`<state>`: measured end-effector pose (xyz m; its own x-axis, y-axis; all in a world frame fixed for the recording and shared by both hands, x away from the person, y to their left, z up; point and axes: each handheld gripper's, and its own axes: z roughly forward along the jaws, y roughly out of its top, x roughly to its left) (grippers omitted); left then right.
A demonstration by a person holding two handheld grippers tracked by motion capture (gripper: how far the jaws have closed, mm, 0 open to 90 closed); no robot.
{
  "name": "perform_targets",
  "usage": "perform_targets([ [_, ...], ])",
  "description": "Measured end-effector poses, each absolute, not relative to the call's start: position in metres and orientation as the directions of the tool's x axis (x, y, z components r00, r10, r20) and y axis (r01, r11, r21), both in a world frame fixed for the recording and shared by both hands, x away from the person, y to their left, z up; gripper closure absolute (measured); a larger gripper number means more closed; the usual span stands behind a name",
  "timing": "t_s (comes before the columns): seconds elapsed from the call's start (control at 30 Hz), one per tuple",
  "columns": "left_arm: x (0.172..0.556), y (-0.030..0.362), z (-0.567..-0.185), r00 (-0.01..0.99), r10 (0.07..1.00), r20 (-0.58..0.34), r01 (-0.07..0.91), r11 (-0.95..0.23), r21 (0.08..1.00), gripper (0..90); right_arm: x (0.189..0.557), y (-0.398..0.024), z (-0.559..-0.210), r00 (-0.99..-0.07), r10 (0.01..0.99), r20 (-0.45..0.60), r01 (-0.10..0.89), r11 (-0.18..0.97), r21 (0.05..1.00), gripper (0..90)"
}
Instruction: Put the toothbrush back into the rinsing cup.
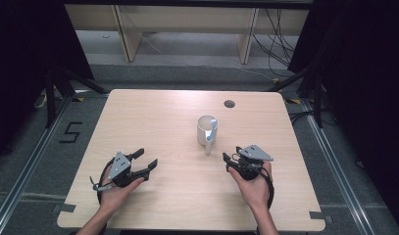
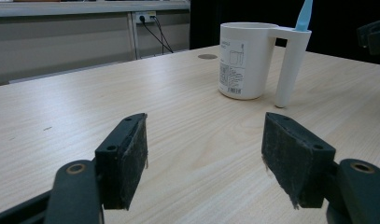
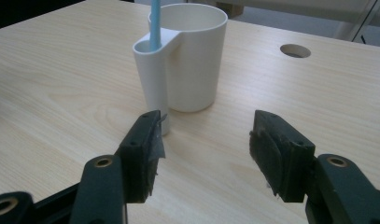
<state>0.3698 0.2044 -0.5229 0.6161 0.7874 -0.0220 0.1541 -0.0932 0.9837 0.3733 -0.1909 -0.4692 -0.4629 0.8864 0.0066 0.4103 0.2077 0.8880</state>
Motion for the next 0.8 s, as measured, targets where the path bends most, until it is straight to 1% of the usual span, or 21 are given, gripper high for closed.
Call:
perform_targets([
  [0.03,0.37,0.204,-0.523,0.616,0.787,-0.023,0.154,-0.092,0.984,30.7,0.373,-0.193,-0.471,-0.465,0.885,-0.01,0.4,0.22,0.89,43.9],
  [0.07,0.37,0.205,-0.523,0.616,0.787,-0.024,0.155,-0.091,0.984,30.7,0.372,-0.193,-0.472,-0.456,0.89,0.023,0.411,0.187,0.892,43.9],
  [0.1,0.37,0.205,-0.523,0.616,0.787,-0.025,0.156,-0.091,0.984,30.7,0.37,-0.195,-0.472,-0.454,0.891,0.017,0.415,0.195,0.889,44.0],
  [0.13,0.37,0.205,-0.523,0.617,0.787,-0.024,0.155,-0.091,0.984,30.7,0.37,-0.197,-0.474,-0.456,0.89,0.0,0.397,0.204,0.895,44.0],
  [0.17,0.37,0.205,-0.523,0.617,0.787,-0.026,0.156,-0.09,0.984,30.7,0.367,-0.197,-0.475,-0.445,0.895,0.025,0.417,0.182,0.89,44.1],
  [0.23,0.37,0.205,-0.523,0.617,0.787,-0.025,0.155,-0.09,0.984,30.7,0.365,-0.201,-0.477,-0.446,0.895,0.007,0.403,0.194,0.894,44.1],
  [0.3,0.37,0.205,-0.523,0.618,0.786,-0.024,0.154,-0.091,0.984,30.7,0.362,-0.202,-0.48,-0.442,0.896,0.039,0.421,0.169,0.891,44.1],
  [0.33,0.37,0.205,-0.523,0.618,0.786,-0.024,0.154,-0.092,0.984,30.7,0.359,-0.202,-0.482,-0.433,0.901,0.039,0.421,0.164,0.892,44.1],
  [0.37,0.37,0.205,-0.523,0.618,0.786,-0.024,0.154,-0.091,0.984,30.7,0.359,-0.205,-0.484,-0.434,0.901,0.003,0.404,0.191,0.894,44.1],
  [0.43,0.37,0.205,-0.523,0.618,0.786,-0.023,0.152,-0.091,0.984,30.7,0.356,-0.207,-0.487,-0.449,0.893,0.026,0.415,0.182,0.891,44.1],
  [0.5,0.37,0.205,-0.523,0.618,0.786,-0.023,0.153,-0.092,0.984,30.7,0.353,-0.208,-0.49,-0.437,0.899,0.033,0.411,0.167,0.896,44.1],
  [0.6,0.369,0.204,-0.523,0.617,0.786,-0.021,0.154,-0.095,0.984,30.7,0.351,-0.211,-0.495,-0.435,0.9,0.016,0.396,0.175,0.902,44.1],
  [0.67,0.369,0.204,-0.523,0.617,0.786,-0.02,0.153,-0.096,0.984,30.8,0.347,-0.212,-0.499,-0.424,0.905,0.033,0.417,0.162,0.894,44.1],
  [0.7,0.369,0.204,-0.523,0.617,0.787,-0.02,0.154,-0.096,0.983,30.8,0.345,-0.212,-0.501,-0.419,0.906,0.054,0.41,0.135,0.902,44.1],
  [0.77,0.369,0.204,-0.523,0.618,0.786,-0.022,0.155,-0.095,0.983,30.8,0.342,-0.216,-0.503,-0.422,0.906,0.042,0.414,0.152,0.897,44.1],
  [0.8,0.369,0.204,-0.523,0.619,0.785,-0.021,0.154,-0.095,0.983,30.7,0.343,-0.217,-0.505,-0.425,0.905,0.029,0.397,0.158,0.904,44.1],
])
